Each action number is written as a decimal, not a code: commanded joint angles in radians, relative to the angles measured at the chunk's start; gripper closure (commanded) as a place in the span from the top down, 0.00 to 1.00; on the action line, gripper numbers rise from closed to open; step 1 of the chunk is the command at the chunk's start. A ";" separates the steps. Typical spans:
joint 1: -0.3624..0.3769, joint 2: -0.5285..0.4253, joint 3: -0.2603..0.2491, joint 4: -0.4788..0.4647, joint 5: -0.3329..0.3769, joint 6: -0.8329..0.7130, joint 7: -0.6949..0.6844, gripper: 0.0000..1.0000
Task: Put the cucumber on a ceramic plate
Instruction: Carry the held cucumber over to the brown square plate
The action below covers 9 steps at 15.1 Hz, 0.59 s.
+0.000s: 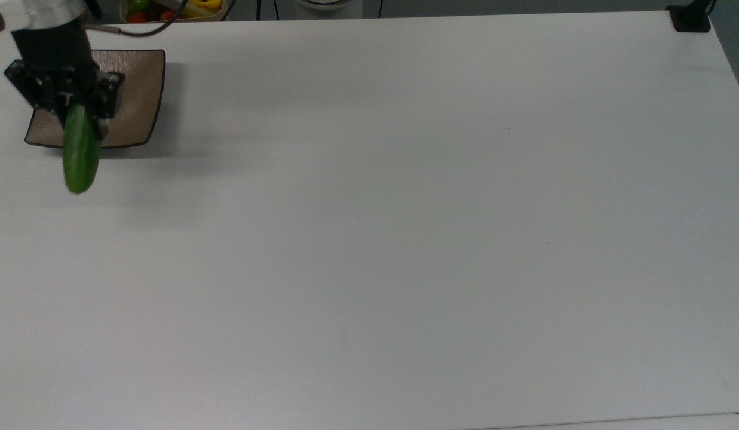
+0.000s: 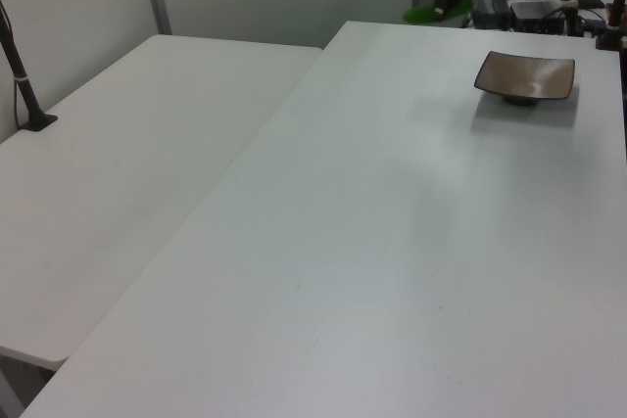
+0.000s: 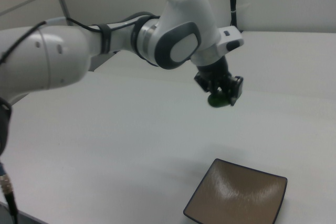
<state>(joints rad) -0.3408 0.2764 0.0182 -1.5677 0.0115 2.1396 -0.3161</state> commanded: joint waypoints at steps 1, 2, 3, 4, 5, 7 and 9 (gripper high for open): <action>0.003 -0.137 -0.034 -0.172 -0.018 -0.122 -0.113 0.24; 0.003 -0.157 -0.049 -0.196 -0.018 -0.145 -0.132 0.24; 0.008 -0.173 -0.067 -0.222 -0.018 -0.153 -0.135 0.24; 0.011 -0.180 -0.078 -0.250 -0.019 -0.152 -0.136 0.24; 0.011 -0.181 -0.083 -0.268 -0.021 -0.150 -0.136 0.24; 0.009 -0.184 -0.113 -0.308 -0.028 -0.145 -0.135 0.25; 0.009 -0.186 -0.142 -0.342 -0.030 -0.126 -0.135 0.25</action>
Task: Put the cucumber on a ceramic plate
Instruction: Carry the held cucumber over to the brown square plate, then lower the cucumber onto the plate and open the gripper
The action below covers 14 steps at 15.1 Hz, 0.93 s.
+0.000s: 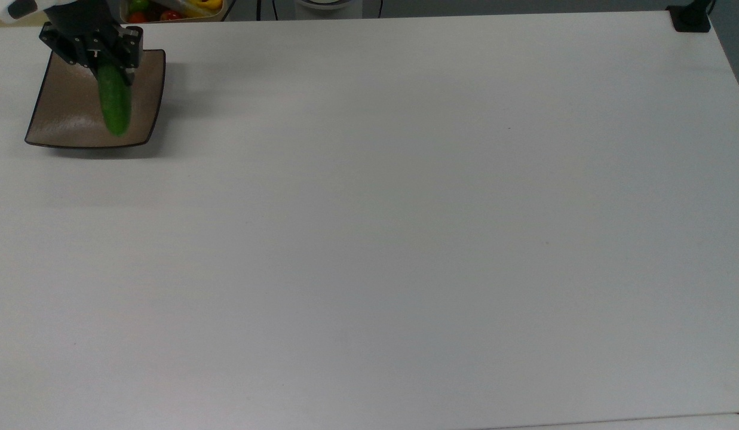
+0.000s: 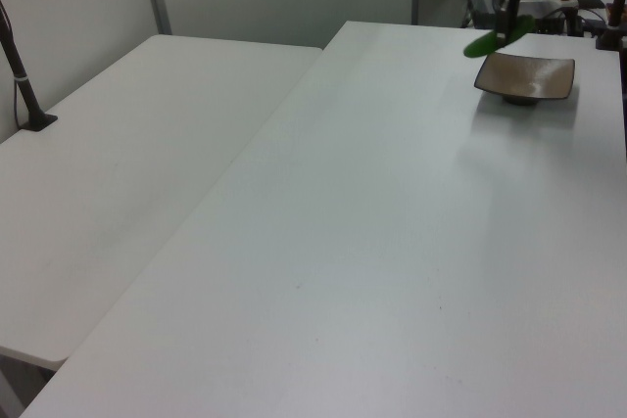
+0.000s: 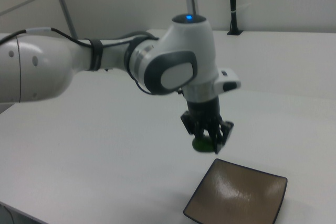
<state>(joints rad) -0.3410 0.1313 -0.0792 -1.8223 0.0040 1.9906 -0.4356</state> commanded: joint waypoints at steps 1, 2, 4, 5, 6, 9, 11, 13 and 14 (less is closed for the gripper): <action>0.010 -0.038 -0.051 -0.110 -0.022 0.046 -0.015 0.25; 0.010 -0.038 -0.059 -0.139 -0.022 0.085 -0.015 0.25; 0.010 -0.038 -0.079 -0.185 -0.022 0.155 -0.015 0.25; 0.008 -0.035 -0.088 -0.198 -0.022 0.177 -0.017 0.25; 0.005 -0.032 -0.097 -0.210 -0.022 0.197 -0.022 0.25; 0.003 -0.032 -0.125 -0.238 -0.022 0.237 -0.037 0.32; 0.002 -0.032 -0.142 -0.236 -0.021 0.231 -0.057 0.54; 0.003 -0.035 -0.151 -0.236 -0.016 0.225 -0.066 0.73; 0.008 -0.032 -0.151 -0.235 -0.013 0.226 -0.060 0.96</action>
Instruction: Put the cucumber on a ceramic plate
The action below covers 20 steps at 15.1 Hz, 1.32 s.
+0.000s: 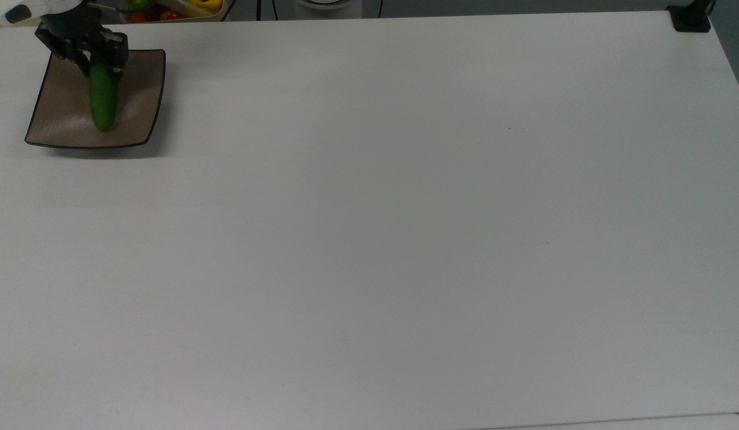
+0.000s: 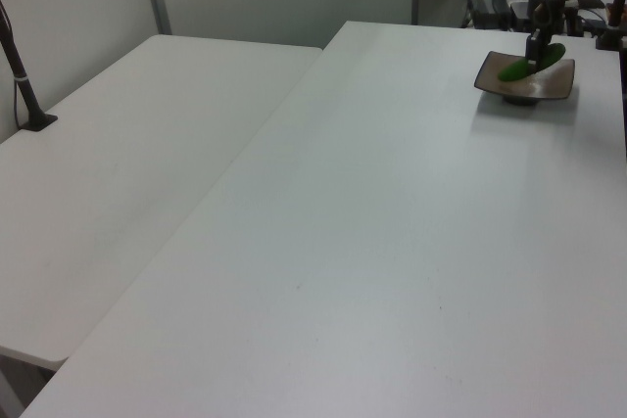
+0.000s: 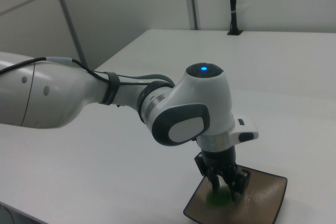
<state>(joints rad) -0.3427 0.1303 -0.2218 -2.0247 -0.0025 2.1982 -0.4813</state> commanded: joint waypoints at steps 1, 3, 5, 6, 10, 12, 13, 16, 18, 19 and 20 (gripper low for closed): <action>0.010 -0.034 -0.008 -0.031 -0.007 0.017 -0.013 1.00; 0.016 -0.037 -0.008 -0.031 -0.007 0.014 -0.013 1.00; 0.040 -0.047 -0.008 -0.020 -0.007 0.009 -0.007 1.00; 0.050 -0.066 -0.008 -0.005 -0.007 -0.011 0.006 1.00; 0.126 -0.104 -0.008 0.096 -0.007 -0.159 0.090 1.00; 0.166 -0.150 -0.008 0.119 -0.007 -0.208 0.145 1.00; 0.188 -0.176 -0.008 0.130 -0.007 -0.237 0.159 1.00; 0.269 -0.241 -0.007 0.170 -0.010 -0.333 0.214 1.00; 0.333 -0.262 -0.005 0.237 -0.011 -0.429 0.305 1.00; 0.362 -0.262 -0.001 0.271 -0.007 -0.466 0.326 1.00; 0.384 -0.261 0.002 0.299 -0.002 -0.500 0.348 1.00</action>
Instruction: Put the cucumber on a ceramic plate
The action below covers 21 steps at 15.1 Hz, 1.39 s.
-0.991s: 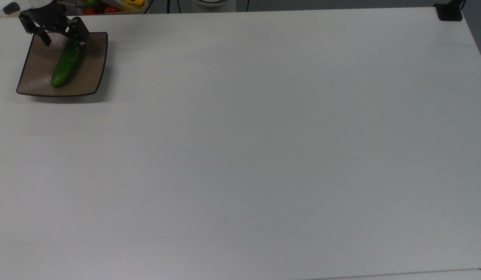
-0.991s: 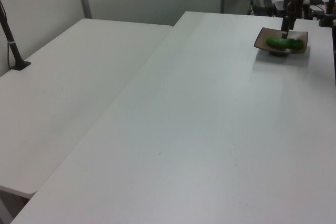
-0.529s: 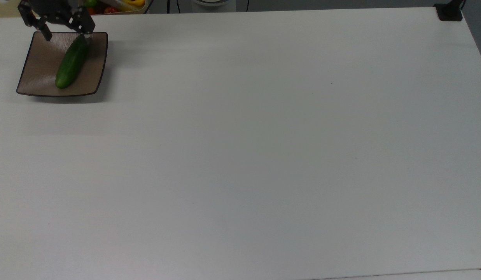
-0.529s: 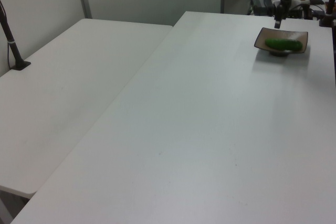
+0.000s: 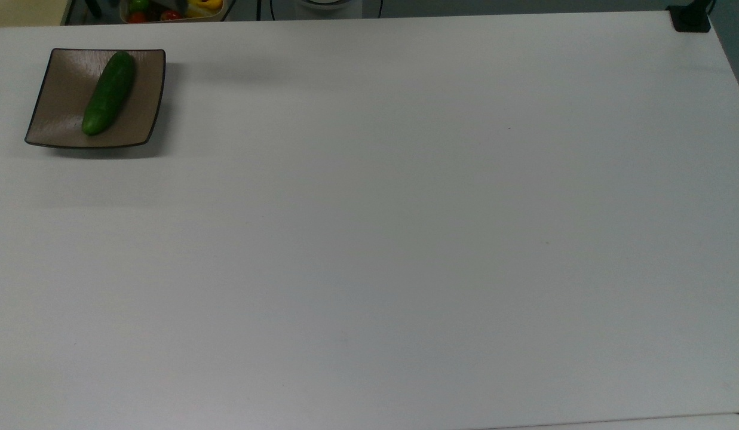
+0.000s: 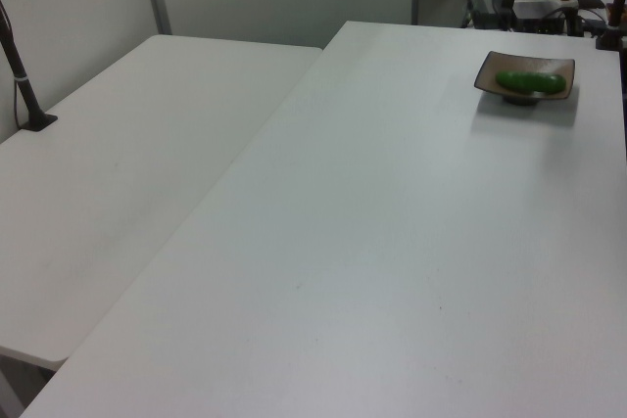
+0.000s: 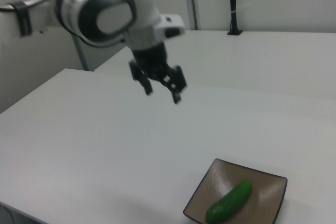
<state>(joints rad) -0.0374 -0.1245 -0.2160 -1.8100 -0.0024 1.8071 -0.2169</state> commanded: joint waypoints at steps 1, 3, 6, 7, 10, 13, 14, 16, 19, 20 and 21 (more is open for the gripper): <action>0.097 -0.007 0.000 0.103 0.002 -0.147 0.109 1.00; 0.119 -0.007 0.044 0.126 0.002 -0.186 0.161 1.00; 0.119 0.002 0.154 0.121 0.002 -0.186 0.224 1.00; 0.117 0.006 0.185 0.120 0.002 -0.184 0.226 1.00; 0.117 0.051 0.251 0.117 -0.001 -0.169 0.231 1.00; 0.116 0.091 0.279 0.115 -0.008 -0.122 0.218 1.00; 0.116 0.094 0.279 0.106 -0.007 -0.095 0.214 1.00; 0.114 0.111 0.270 0.098 -0.002 -0.039 0.154 1.00; 0.111 0.124 0.239 0.101 0.005 0.021 0.090 1.00; 0.111 0.124 0.231 0.101 0.021 0.029 0.085 1.00; 0.109 0.124 0.230 0.101 0.033 0.031 0.088 1.00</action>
<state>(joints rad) 0.0745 0.0013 0.0356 -1.7072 -0.0012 1.8061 -0.0881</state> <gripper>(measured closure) 0.000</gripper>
